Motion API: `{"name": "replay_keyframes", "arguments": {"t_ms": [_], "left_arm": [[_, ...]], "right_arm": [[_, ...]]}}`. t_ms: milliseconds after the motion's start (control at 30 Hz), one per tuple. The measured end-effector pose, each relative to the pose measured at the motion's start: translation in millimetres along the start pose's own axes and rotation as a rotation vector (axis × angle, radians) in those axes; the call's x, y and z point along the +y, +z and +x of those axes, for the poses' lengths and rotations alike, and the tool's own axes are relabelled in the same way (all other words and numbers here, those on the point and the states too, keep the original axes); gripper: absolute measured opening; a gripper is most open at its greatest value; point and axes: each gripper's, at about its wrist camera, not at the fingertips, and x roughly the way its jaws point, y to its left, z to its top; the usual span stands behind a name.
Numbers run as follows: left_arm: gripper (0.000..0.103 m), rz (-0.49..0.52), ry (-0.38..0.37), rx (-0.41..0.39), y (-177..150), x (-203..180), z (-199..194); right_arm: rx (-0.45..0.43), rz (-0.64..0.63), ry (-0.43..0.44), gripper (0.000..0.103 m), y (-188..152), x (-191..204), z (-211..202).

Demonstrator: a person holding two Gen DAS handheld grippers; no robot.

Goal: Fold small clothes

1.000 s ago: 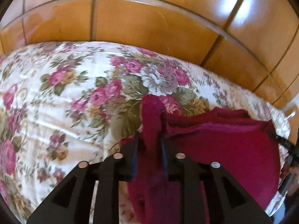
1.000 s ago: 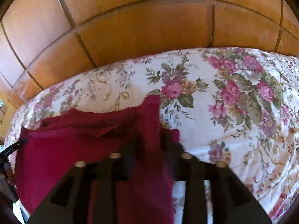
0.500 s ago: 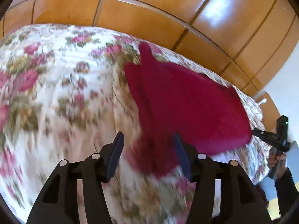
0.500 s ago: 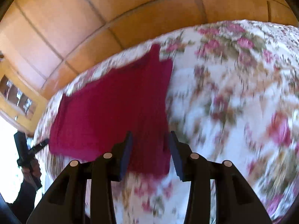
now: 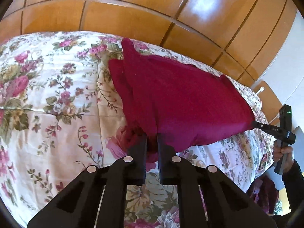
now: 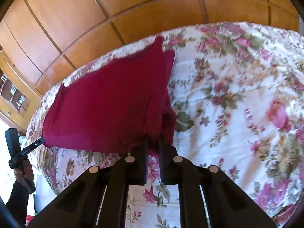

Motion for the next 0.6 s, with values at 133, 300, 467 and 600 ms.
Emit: {"name": "replay_keyframes", "arguments": {"t_ms": [133,300,467,600], "left_arm": [[0.005,0.005,-0.003,-0.025,-6,2,-24],[0.005,-0.037,0.036,0.075,-28,16,-2],[0.007,-0.135,-0.026,0.024,-24,24,-17],[0.007,-0.202,-0.032,-0.035,-13,36,-36]], "right_arm": [[-0.055,-0.001,-0.001,0.006,-2,-1,-26],[0.07,0.04,-0.083,0.005,-22,-19,20],[0.063,0.076,-0.074,0.006,-25,-26,24],[0.06,0.049,-0.129,0.033,-21,-19,17]]}}
